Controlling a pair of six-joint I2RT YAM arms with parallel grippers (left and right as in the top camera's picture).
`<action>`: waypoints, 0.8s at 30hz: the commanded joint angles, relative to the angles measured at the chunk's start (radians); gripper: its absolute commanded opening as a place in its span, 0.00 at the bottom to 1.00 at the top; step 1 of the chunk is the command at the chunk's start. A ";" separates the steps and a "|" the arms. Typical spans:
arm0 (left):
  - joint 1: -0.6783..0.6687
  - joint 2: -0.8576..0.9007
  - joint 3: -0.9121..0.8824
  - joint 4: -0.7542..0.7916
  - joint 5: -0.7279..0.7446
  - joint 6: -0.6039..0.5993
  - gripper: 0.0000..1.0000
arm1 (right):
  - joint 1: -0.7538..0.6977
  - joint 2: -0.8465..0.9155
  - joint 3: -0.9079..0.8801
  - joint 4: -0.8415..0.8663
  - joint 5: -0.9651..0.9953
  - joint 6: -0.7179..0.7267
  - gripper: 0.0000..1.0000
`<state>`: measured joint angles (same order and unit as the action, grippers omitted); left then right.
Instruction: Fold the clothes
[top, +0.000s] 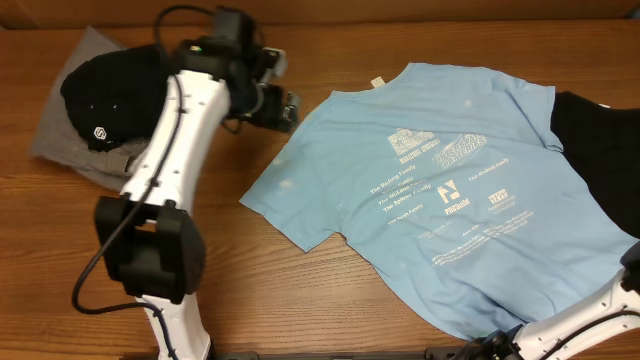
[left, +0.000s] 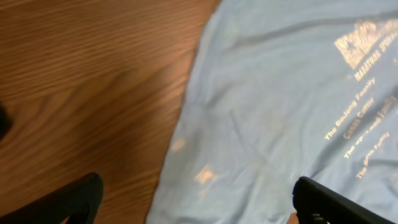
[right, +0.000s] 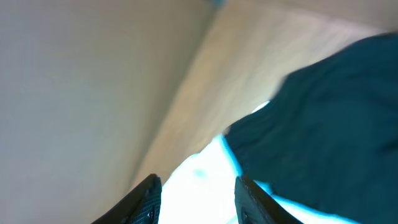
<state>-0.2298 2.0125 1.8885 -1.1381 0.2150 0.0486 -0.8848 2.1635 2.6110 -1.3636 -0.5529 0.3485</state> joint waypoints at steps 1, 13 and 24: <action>-0.053 0.031 -0.016 -0.003 -0.068 0.027 1.00 | 0.026 -0.145 0.014 -0.043 -0.168 -0.057 0.42; -0.091 0.272 -0.016 0.027 -0.137 -0.004 1.00 | 0.233 -0.291 0.014 -0.233 -0.174 -0.169 0.42; -0.092 0.350 -0.016 0.077 -0.064 -0.004 0.48 | 0.314 -0.292 0.014 -0.285 -0.174 -0.197 0.41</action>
<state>-0.3202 2.3257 1.8706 -1.0611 0.1020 0.0494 -0.5755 1.8805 2.6160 -1.6436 -0.7177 0.1749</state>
